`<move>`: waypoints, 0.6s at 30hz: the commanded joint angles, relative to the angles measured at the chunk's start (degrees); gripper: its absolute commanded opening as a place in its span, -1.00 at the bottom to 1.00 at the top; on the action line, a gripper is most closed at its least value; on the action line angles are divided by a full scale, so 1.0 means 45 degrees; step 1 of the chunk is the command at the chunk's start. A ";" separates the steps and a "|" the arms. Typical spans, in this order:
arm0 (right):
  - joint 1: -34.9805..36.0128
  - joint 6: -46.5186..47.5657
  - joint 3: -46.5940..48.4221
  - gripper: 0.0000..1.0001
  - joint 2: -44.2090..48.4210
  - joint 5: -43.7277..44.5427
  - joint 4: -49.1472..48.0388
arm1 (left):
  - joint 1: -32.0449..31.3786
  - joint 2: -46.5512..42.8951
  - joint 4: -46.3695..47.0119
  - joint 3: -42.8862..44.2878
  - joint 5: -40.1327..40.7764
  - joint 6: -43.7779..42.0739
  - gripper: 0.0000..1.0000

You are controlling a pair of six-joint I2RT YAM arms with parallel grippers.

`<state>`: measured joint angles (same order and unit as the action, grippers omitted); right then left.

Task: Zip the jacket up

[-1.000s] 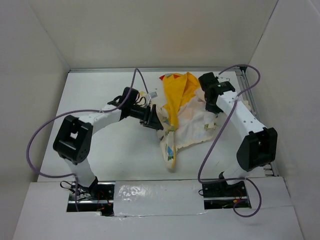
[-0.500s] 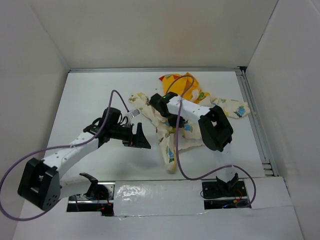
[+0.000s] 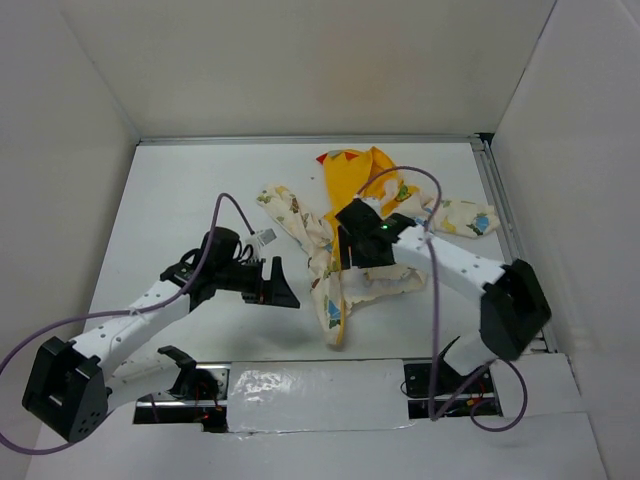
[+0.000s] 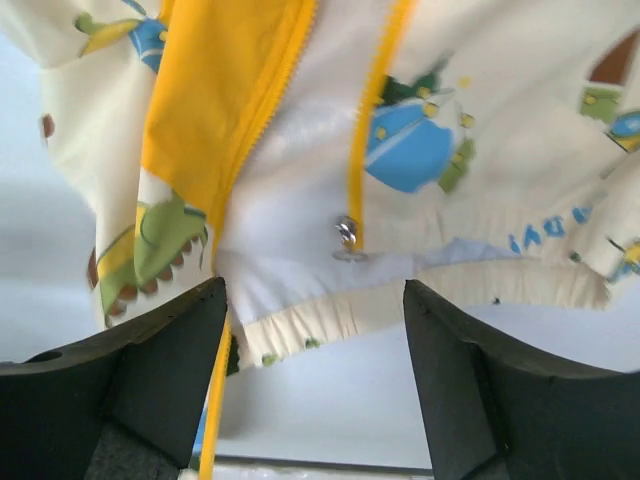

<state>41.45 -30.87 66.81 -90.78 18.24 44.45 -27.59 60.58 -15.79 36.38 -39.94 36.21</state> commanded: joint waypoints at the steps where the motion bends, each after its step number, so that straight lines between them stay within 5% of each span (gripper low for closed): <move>1: -0.0869 -0.0443 -0.1600 0.57 0.1966 -0.0966 -0.1849 | -0.0331 0.0171 0.0696 0.0001 -0.0284 -0.0097 0.98; 8: -0.2355 -0.0582 -0.3418 0.54 0.1971 -0.1883 -0.3212 | -0.1152 0.0757 0.0794 0.0352 0.0029 -0.0116 0.99; 18: -0.3273 -0.0171 -0.3185 0.47 0.0253 -0.3017 -0.4778 | -0.1856 0.1382 0.0853 0.0607 0.0419 0.0020 0.99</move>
<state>27.64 -32.88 50.81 -87.88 7.14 27.88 -35.18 66.35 -13.82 36.88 -38.41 36.25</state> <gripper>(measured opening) 0.737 0.993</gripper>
